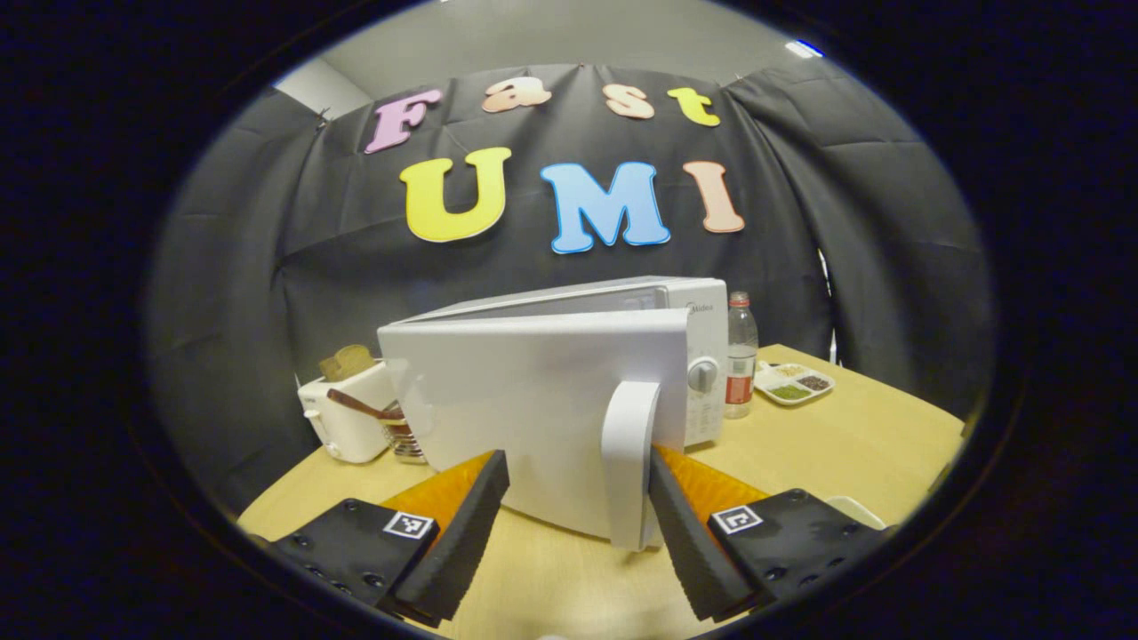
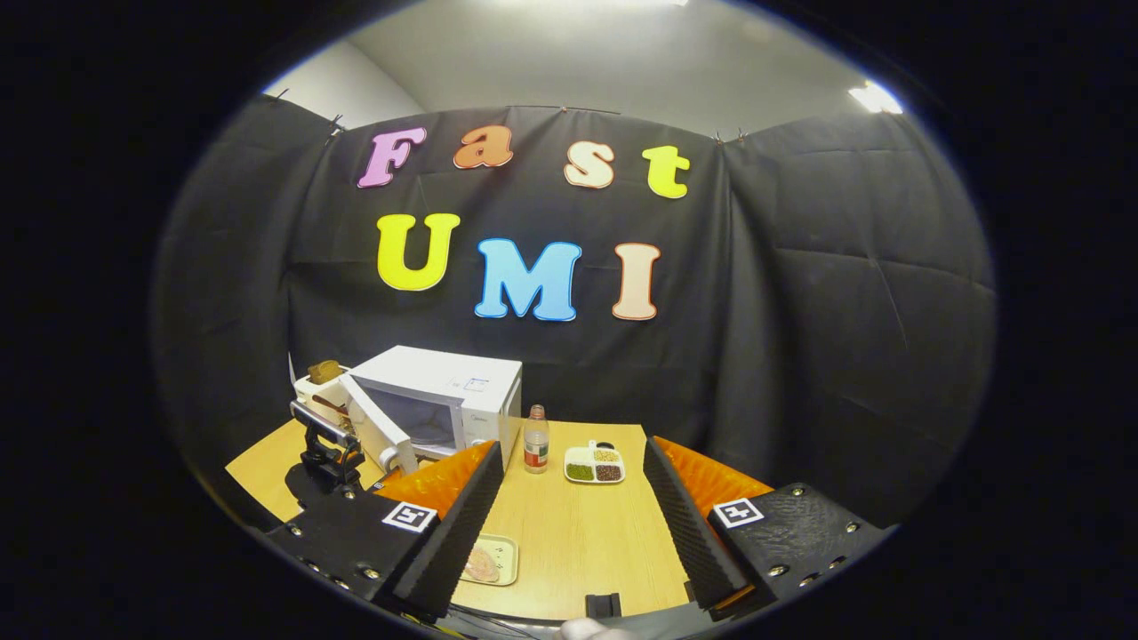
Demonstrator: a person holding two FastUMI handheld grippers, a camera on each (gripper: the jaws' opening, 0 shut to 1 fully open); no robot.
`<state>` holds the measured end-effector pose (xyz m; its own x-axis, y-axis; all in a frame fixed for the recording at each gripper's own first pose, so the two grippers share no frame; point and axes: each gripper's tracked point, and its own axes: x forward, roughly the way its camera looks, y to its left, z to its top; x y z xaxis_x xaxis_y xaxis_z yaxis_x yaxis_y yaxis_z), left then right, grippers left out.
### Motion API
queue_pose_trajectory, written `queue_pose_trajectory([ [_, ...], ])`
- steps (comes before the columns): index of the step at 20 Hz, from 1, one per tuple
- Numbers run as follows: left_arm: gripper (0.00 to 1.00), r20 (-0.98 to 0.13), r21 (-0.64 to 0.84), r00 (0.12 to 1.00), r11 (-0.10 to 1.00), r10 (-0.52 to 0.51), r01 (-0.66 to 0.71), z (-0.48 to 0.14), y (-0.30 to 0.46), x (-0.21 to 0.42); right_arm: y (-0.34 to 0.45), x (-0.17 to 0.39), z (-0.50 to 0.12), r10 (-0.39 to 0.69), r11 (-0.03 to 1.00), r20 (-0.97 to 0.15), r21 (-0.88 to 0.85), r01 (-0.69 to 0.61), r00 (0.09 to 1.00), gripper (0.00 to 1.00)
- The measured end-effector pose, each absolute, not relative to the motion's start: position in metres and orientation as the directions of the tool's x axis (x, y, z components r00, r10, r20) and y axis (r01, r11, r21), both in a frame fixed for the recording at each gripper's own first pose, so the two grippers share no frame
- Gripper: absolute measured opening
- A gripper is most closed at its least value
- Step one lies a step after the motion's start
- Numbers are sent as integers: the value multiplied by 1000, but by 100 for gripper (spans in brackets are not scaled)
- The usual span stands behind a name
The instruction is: Open the microwave oven with the left hand, put the food in, and close the microwave oven.
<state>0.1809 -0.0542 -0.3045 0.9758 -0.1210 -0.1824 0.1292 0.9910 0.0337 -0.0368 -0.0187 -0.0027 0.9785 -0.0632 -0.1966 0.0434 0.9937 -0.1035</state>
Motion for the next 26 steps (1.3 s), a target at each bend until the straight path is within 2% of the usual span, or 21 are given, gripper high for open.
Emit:
queue_pose_trajectory([
  [5, 98, -198, 58, 976, 993, -89, 102, -308, -11, 143, 12, -48, -21, -7, 996, -240, -86, -14, 971, 97],
  [6, 98, -201, 62, 977, 994, -75, 89, -308, -1, 137, 18, -51, -25, 9, 996, -248, -79, -29, 969, 94],
  [7, 100, -206, 67, 977, 995, -59, 75, -309, 10, 130, 25, -51, -27, 25, 996, -251, -75, -46, 968, 97],
  [8, 98, -209, 73, 977, 995, -45, 62, -310, 21, 122, 33, -51, -29, 44, 995, -253, -71, -64, 966, 97],
  [9, 100, -214, 78, 976, 996, -32, 50, -312, 31, 114, 40, -52, -30, 60, 995, -255, -63, -78, 965, 97],
  [14, 98, -236, 103, 971, 995, 34, -10, -320, 86, 83, 75, -58, -33, 136, 988, -258, -29, -149, 957, 97],
  [19, 99, -251, 120, 962, 990, 108, -80, -326, 143, 69, 92, -65, -44, 165, 985, -282, -9, -174, 945, 97],
  [23, 97, -253, 72, 961, 992, 116, -101, -332, 171, 68, 97, -67, -45, 164, 983, -298, -31, -182, 940, 97],
  [25, 100, -259, 72, 957, 991, 132, -117, -333, 181, 64, 101, -68, -43, 171, 981, -295, -40, -191, 940, 97],
  [26, 95, -255, 80, 955, 988, 149, -132, -332, 189, 61, 105, -67, -43, 184, 979, -294, -36, -203, 938, 97],
])
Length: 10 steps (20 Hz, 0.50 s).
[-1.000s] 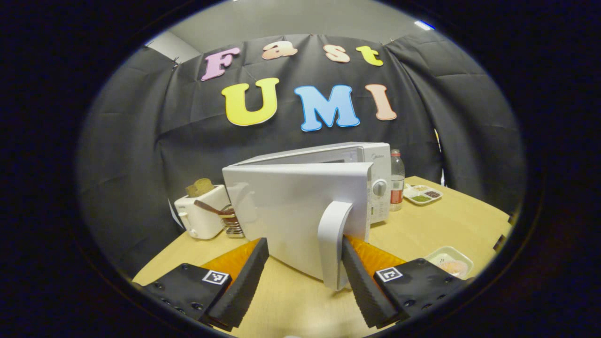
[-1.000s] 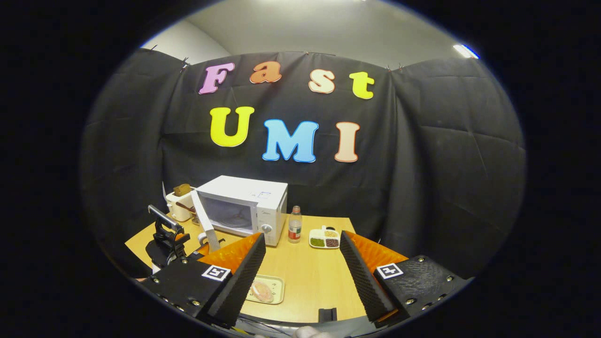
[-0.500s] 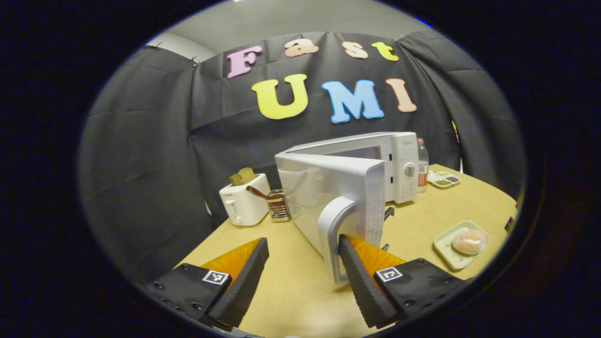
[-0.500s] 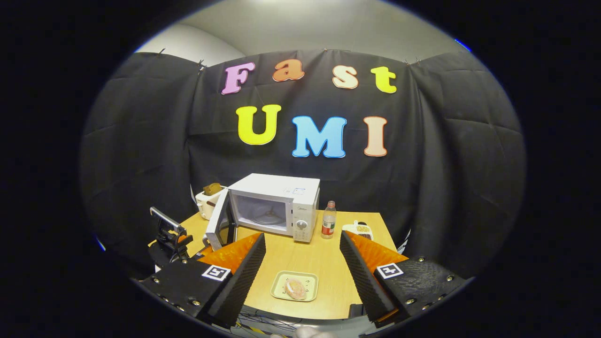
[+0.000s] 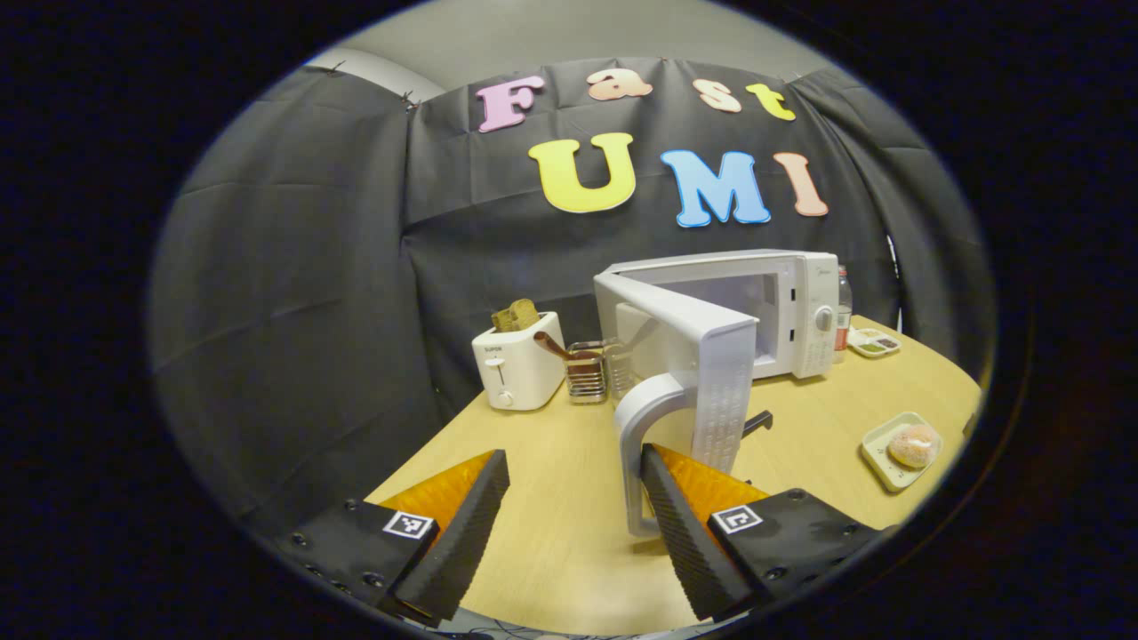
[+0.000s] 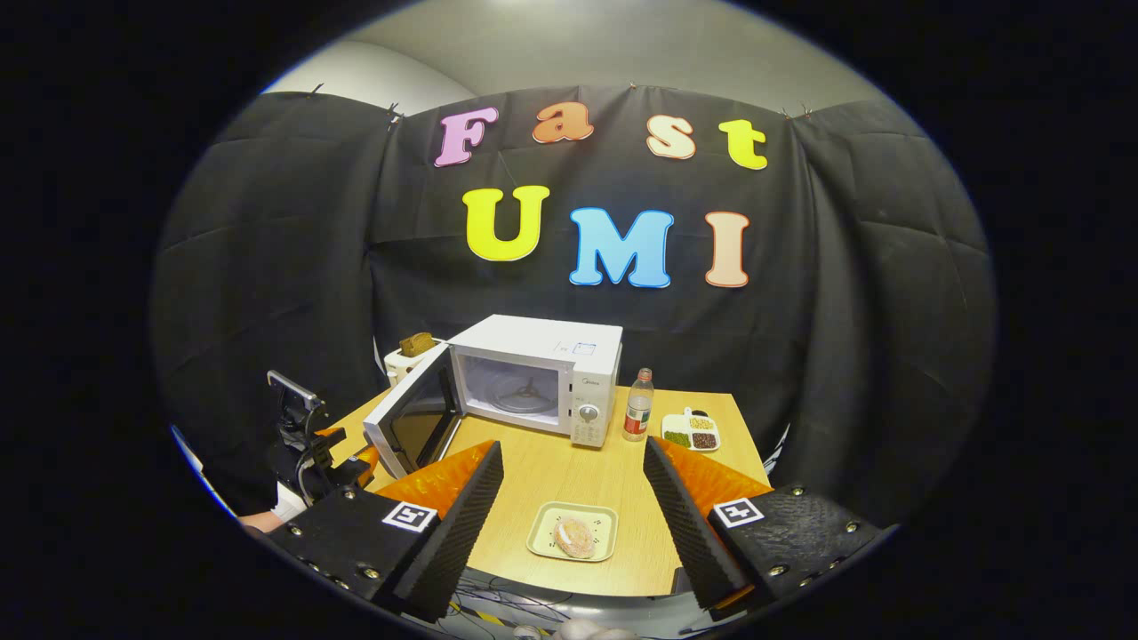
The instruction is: Open the microwave oven with the left hand, put the food in, and close the microwave oven.
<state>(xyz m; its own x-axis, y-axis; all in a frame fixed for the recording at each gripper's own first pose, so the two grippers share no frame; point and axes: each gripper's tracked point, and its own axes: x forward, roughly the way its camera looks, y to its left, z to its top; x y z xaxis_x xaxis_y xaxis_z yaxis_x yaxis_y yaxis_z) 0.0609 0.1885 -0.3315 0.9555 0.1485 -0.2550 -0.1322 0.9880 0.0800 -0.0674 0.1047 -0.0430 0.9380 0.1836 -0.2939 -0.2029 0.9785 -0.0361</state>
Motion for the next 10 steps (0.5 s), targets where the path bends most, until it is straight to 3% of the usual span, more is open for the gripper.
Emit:
queue_pose_trajectory([
  [1, 100, -249, 97, 953, 984, 171, -151, -330, 198, 57, 110, -66, -43, 200, 976, -292, -29, -218, 935, 97],
  [5, 95, -256, 128, 934, 966, 249, -223, -332, 236, 46, 116, -60, -47, 239, 967, -291, -20, -256, 926, 97],
  [7, 100, -265, 124, 925, 961, 274, -249, -332, 248, 43, 114, -58, -52, 248, 965, -294, -12, -263, 923, 97],
  [10, 98, -254, 150, 924, 955, 287, -255, -323, 248, 37, 107, -55, -64, 255, 961, -308, -25, -276, 917, 97],
])
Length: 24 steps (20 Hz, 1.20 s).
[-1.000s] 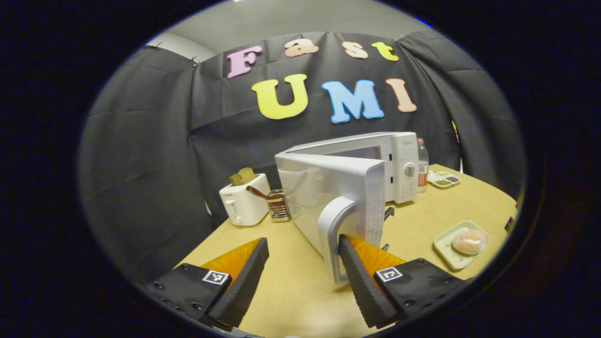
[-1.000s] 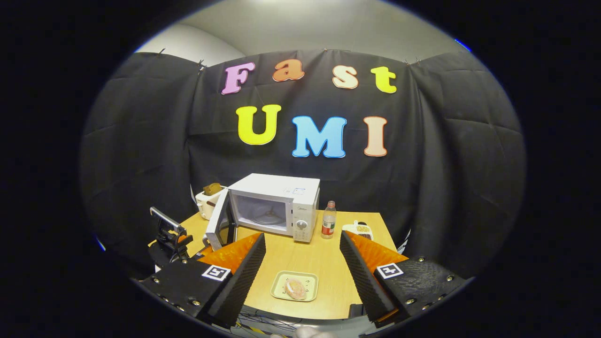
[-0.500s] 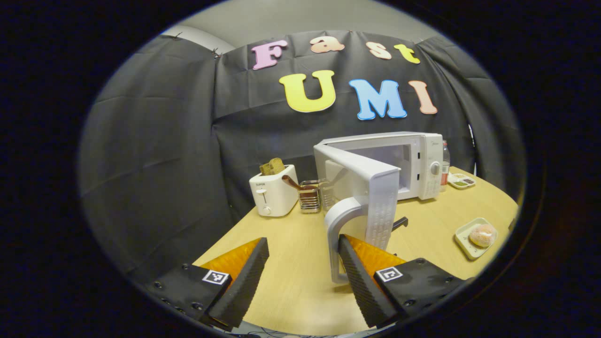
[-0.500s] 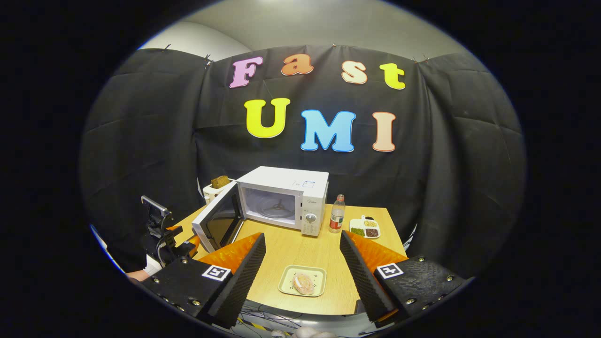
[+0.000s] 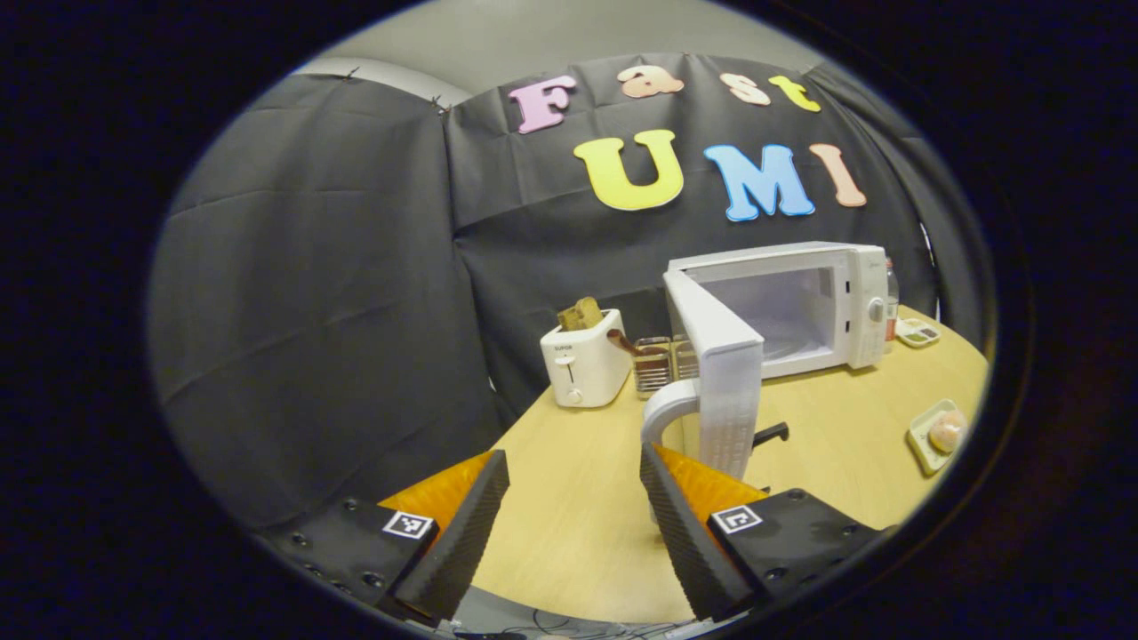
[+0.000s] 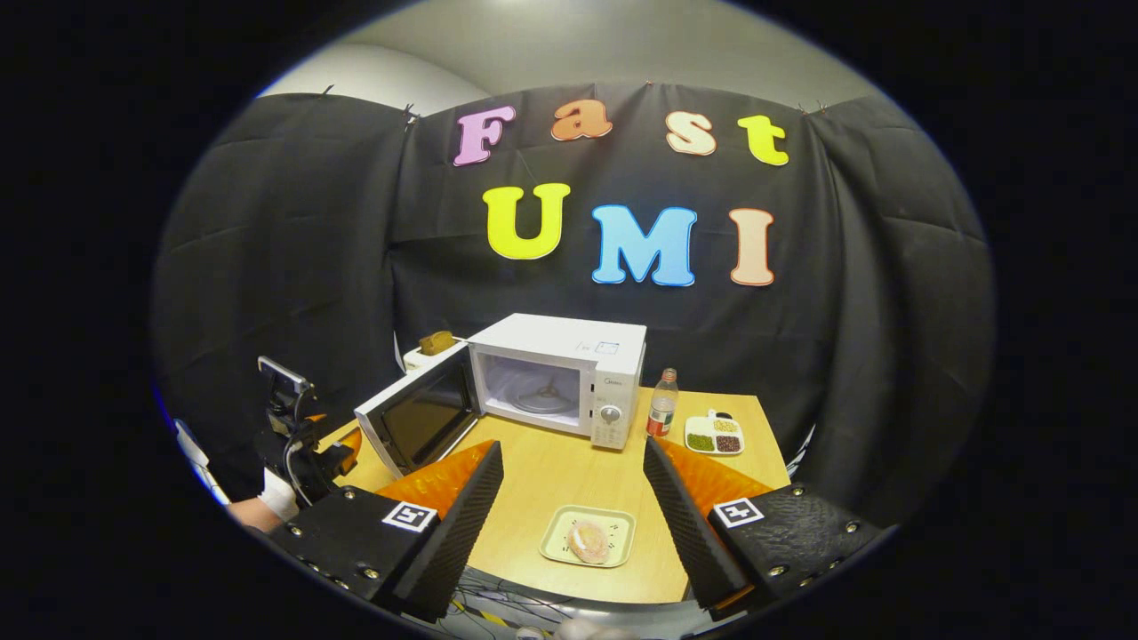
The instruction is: Open the microwave oven with the left hand, put the food in, and close the microwave oven.
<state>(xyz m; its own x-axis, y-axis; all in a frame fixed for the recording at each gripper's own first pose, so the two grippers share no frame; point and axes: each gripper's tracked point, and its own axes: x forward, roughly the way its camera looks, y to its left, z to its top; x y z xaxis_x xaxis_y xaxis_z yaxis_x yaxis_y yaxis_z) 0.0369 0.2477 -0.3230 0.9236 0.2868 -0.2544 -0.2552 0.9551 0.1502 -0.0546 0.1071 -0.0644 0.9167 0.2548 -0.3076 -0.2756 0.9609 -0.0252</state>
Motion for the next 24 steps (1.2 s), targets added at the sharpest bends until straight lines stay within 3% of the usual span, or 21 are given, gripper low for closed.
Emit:
queue_pose_trajectory([
  [1, 100, -251, 150, 923, 954, 291, -260, -318, 244, 31, 104, -54, -69, 261, 959, -314, -25, -283, 913, 100],
  [2, 95, -250, 151, 923, 953, 293, -261, -312, 240, 23, 100, -55, -74, 267, 956, -320, -32, -292, 909, 100],
  [5, 95, -233, 159, 926, 951, 296, -264, -285, 219, -9, 84, -60, -106, 299, 934, -367, -74, -348, 881, 97],
  [7, 100, -210, 148, 940, 959, 270, -243, -253, 189, -33, 69, -67, -136, 321, 921, -413, -74, -383, 852, 97],
  [13, 100, -91, 70, 980, 983, 175, -169, -127, 89, -72, 43, -72, -208, 382, 888, -510, -28, -459, 771, 98],
  [18, 98, -31, -6, 991, 992, 128, -128, -54, 48, -74, 50, -60, -263, 398, 864, -569, -31, -503, 719, 98],
  [24, 100, -41, -13, 998, 999, 40, -41, -42, 27, -50, 74, -33, -324, 377, 881, -641, 25, -473, 669, 97],
])
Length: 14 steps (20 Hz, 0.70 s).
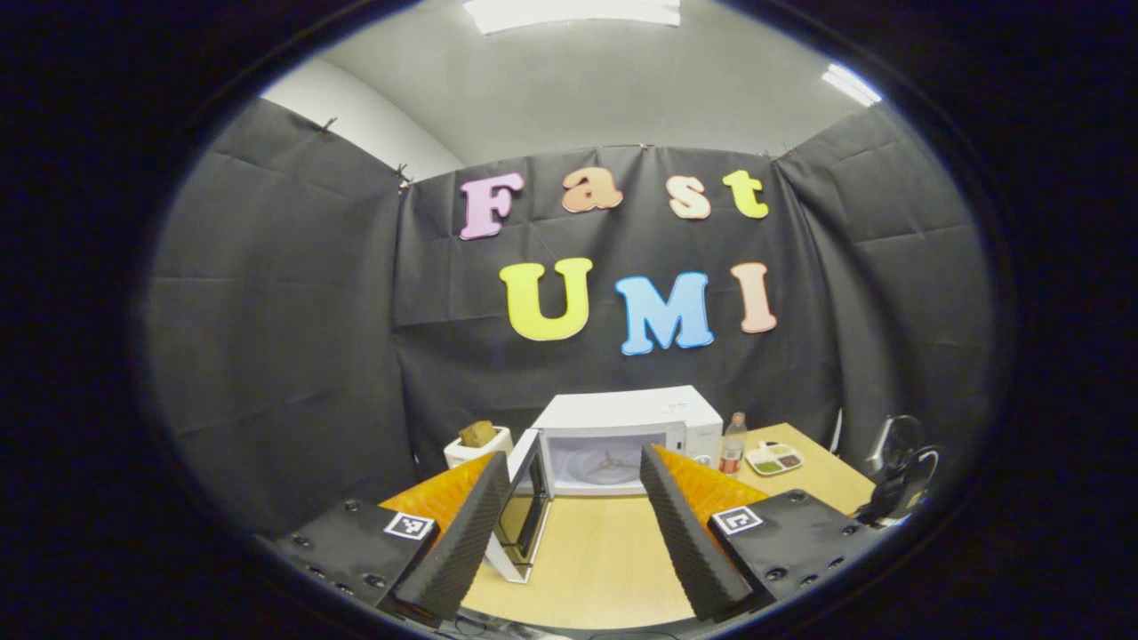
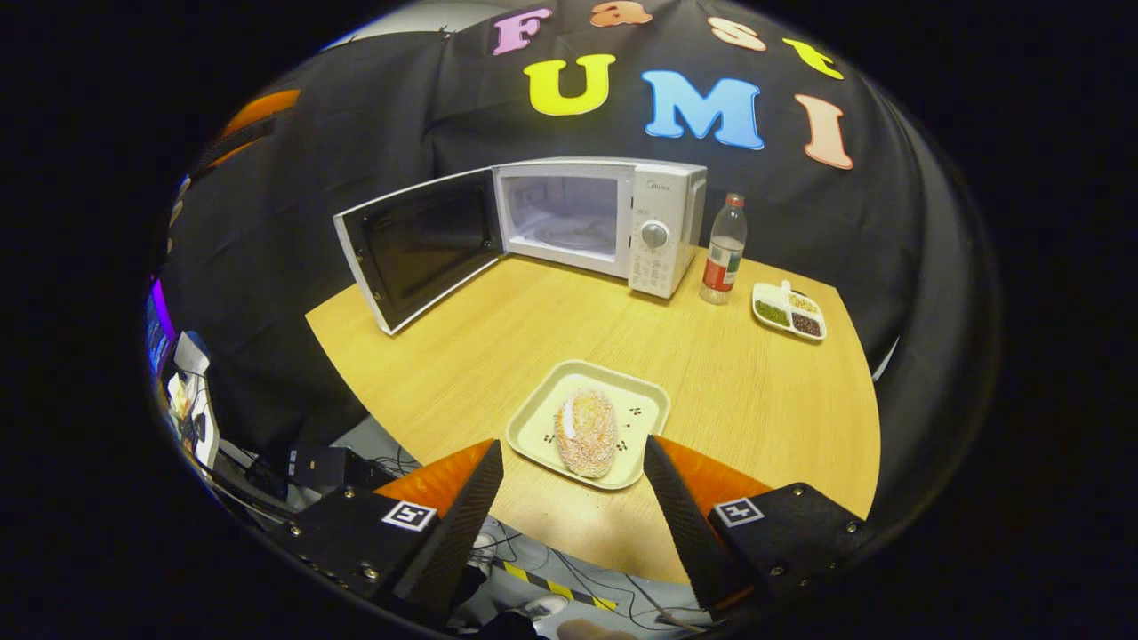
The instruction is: Open the microwave oven with the left hand, put the food in, and close the microwave oven.
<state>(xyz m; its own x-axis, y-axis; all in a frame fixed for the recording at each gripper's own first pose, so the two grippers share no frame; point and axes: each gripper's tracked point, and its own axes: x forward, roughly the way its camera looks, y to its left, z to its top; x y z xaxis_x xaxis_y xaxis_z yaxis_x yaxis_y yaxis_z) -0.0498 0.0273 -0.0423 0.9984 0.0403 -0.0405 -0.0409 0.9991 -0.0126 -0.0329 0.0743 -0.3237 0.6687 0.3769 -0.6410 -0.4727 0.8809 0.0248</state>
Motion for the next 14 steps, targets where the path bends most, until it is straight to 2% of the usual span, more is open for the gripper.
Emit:
queue_pose_trajectory([
  [6, 100, -52, 31, 998, 999, -35, 37, -44, 36, -22, 88, 4, -373, 296, 900, -721, -10, -437, 627, 98],
  [8, 94, -50, 15, 997, 998, -58, 59, -45, 39, -12, 93, 14, -385, 278, 906, -742, -8, -423, 610, 98],
  [14, 98, -80, 5, 994, 997, -74, 75, -58, 54, 4, 101, 34, -409, 237, 908, -788, -29, -418, 568, 98],
])
